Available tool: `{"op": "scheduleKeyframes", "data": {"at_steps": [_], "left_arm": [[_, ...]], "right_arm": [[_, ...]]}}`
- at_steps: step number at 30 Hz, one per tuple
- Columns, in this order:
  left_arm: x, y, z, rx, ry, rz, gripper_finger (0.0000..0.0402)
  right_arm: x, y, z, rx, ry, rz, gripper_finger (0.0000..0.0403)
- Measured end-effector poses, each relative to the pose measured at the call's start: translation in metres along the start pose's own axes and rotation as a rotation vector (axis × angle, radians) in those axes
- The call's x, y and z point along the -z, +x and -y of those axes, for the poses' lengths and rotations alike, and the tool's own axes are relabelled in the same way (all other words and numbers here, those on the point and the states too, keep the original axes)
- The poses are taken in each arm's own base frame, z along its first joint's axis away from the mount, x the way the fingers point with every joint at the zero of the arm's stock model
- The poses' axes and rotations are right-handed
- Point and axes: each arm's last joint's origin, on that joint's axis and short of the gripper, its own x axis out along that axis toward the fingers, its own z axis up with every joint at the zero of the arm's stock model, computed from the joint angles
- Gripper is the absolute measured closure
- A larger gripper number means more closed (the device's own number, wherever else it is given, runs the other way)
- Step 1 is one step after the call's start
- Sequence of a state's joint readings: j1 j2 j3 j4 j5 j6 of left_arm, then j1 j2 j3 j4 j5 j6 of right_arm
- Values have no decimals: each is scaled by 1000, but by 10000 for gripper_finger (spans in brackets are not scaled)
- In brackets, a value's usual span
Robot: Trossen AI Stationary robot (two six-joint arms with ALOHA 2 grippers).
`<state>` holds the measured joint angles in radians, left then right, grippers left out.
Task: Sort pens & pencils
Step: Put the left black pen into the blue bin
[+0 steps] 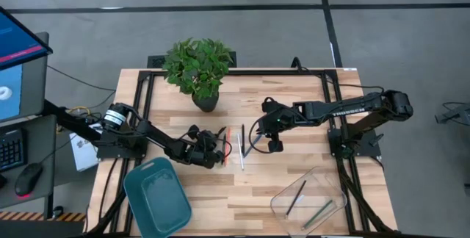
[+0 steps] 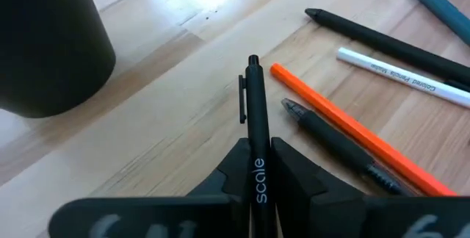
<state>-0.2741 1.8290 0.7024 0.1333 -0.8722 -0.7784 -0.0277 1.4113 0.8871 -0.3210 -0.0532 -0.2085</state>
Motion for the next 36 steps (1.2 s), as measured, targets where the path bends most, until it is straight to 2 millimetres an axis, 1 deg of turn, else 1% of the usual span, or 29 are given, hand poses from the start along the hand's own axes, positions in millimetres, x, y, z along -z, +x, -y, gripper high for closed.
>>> {"op": "scheduleKeyframes", "data": {"at_steps": [3, 6, 13, 17, 21, 25, 27, 31, 36], "left_arm": [[-2, -1, 1, 5, 1, 11, 381], [-11, -5, 2, 17, -11, 33, 382], [-53, -32, 7, 42, 20, 156, 381], [-75, -50, 5, 63, 40, 188, 382], [-93, -66, -3, 60, 78, 196, 382], [-104, -79, -15, 73, 115, 185, 382], [-106, -87, -25, 92, 153, 145, 382], [-110, -105, -45, 162, 167, 62, 382], [-111, -137, -65, 252, 139, 30, 382]], "right_arm": [[0, 0, 0, 0, 0, 0, 340], [0, 0, 0, 0, 0, 0, 340], [1, 0, 0, -3, 18, -11, 340], [2, 0, -1, -7, 19, -20, 340], [2, 0, -1, -7, 22, -20, 340], [1, 0, -2, -9, 23, -14, 340], [0, 0, -4, -12, 15, -2, 340], [-2, 1, -10, -26, -1, 2, 340], [-2, 1, -15, -40, -2, -5, 340]]}}
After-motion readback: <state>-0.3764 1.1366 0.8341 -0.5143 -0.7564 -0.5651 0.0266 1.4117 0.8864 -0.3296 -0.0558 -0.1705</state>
